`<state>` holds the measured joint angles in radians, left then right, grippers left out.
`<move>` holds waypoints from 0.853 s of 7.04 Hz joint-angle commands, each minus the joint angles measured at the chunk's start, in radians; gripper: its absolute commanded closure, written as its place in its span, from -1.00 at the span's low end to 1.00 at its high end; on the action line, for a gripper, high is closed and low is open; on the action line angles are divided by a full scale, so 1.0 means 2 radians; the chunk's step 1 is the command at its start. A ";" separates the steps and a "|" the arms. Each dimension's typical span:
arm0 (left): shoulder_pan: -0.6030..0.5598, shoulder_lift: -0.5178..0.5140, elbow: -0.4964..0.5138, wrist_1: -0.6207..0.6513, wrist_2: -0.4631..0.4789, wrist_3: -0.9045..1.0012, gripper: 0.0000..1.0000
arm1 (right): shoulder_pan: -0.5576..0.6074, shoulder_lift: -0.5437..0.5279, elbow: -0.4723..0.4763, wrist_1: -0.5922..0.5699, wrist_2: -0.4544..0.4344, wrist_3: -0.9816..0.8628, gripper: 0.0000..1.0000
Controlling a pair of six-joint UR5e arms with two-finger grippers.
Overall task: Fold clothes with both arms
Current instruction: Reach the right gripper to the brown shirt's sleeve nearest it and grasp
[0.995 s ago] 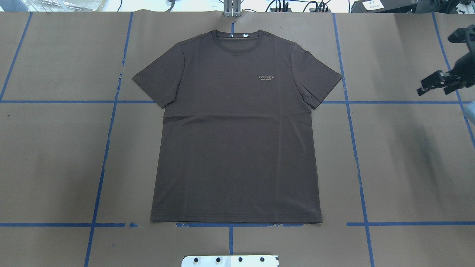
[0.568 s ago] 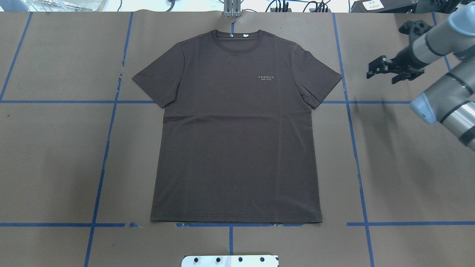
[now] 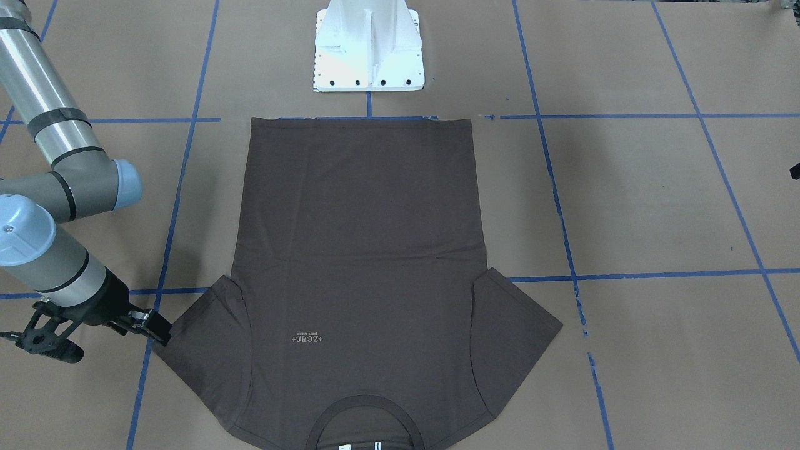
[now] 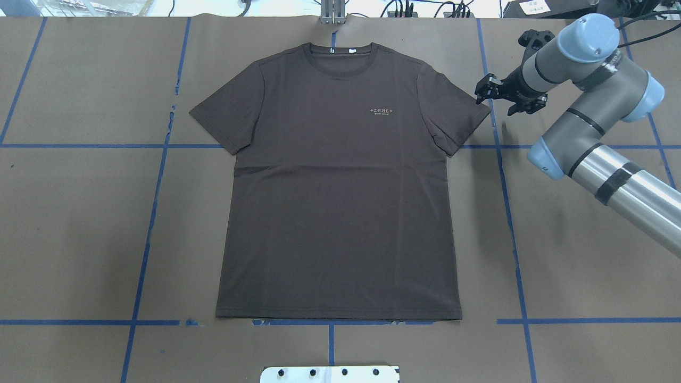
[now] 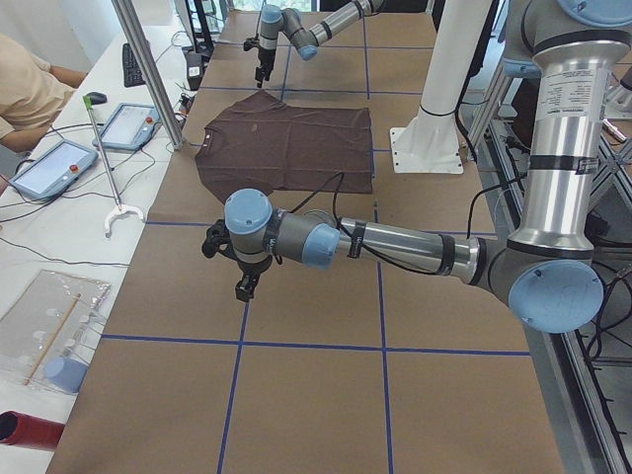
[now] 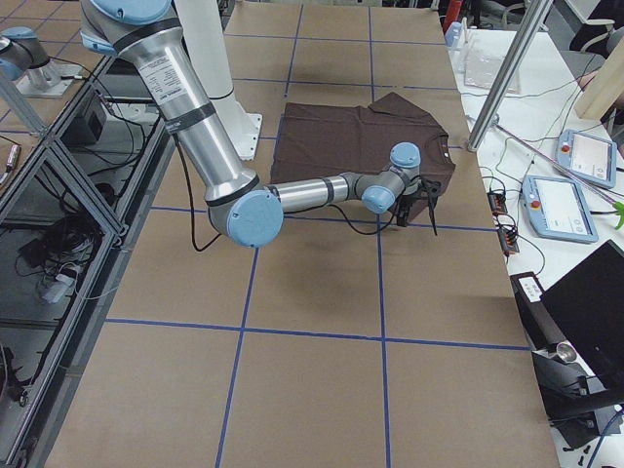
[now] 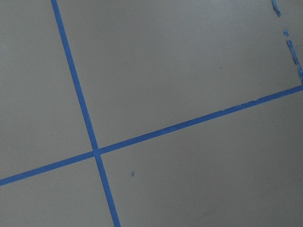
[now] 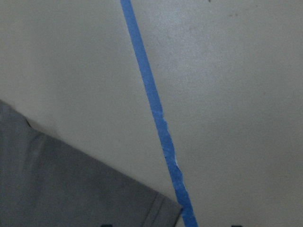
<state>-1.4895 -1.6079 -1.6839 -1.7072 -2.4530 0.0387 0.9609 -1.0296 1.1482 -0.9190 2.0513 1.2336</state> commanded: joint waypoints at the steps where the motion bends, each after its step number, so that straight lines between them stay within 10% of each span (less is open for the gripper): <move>1: 0.000 0.002 0.000 0.000 -0.001 0.001 -1.00 | -0.013 0.017 -0.023 -0.001 -0.028 0.004 -0.55; 4: 0.000 0.006 -0.002 0.000 -0.008 0.001 -1.00 | -0.014 0.015 -0.025 -0.001 -0.030 0.004 -0.39; 6: 0.000 0.007 0.001 0.000 -0.014 0.000 -1.00 | -0.014 0.015 -0.025 -0.001 -0.031 0.004 0.73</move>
<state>-1.4895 -1.5947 -1.6846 -1.7073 -2.4745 0.0396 0.9328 -0.9994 1.0988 -0.9218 1.9902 1.2425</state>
